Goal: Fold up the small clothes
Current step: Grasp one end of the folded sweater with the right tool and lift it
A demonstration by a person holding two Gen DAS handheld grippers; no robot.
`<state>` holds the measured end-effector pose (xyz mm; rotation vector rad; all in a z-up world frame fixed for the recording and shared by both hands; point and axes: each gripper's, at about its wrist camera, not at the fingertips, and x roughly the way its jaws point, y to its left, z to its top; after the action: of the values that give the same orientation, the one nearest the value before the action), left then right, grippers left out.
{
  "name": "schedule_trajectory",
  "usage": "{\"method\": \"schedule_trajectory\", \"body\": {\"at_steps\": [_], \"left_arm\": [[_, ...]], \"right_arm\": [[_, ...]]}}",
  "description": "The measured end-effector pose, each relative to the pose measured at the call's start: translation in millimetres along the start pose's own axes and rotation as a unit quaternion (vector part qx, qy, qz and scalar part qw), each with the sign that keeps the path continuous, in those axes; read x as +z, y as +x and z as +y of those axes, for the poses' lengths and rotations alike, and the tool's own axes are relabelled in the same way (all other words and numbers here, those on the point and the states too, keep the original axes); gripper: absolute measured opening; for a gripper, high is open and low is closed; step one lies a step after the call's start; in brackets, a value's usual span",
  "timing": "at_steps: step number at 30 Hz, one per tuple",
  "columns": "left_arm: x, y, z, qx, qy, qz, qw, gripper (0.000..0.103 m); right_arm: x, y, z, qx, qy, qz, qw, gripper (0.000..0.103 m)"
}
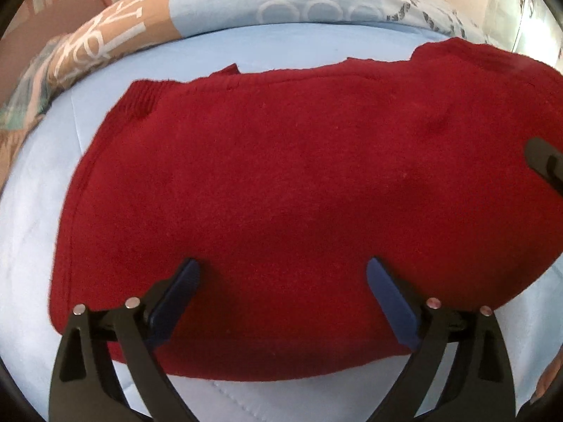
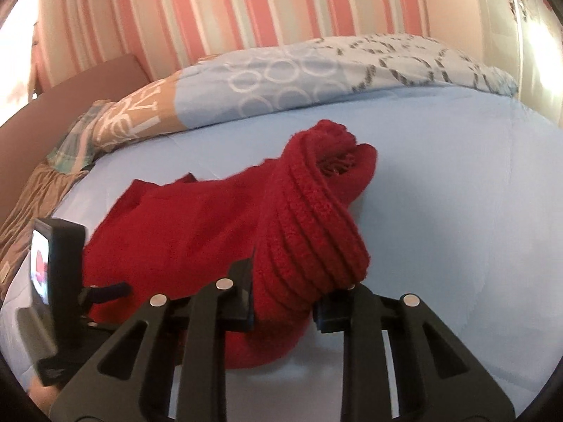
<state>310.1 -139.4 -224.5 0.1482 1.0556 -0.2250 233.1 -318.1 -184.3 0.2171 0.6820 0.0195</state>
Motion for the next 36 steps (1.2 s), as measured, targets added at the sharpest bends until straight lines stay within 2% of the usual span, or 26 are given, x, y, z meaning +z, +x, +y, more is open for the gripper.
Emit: {"method": "schedule_trajectory", "body": {"at_steps": [6,10,36], "left_arm": [[-0.5,3.6,-2.6,0.001,0.005,-0.007,1.0,0.099],[-0.5,5.0,-2.3,-0.002,0.006,-0.009,0.9999,0.099],[-2.8,5.8,-3.6,-0.005,0.005,-0.013,0.9999,0.1]], "right_arm": [[13.5,-3.6,25.5,0.048,0.004,-0.001,0.999,0.02],[16.0,-0.5,36.5,0.041,-0.009,0.0,0.999,0.02],[13.2,-1.0,34.8,0.025,-0.004,0.0,1.0,0.02]]}}
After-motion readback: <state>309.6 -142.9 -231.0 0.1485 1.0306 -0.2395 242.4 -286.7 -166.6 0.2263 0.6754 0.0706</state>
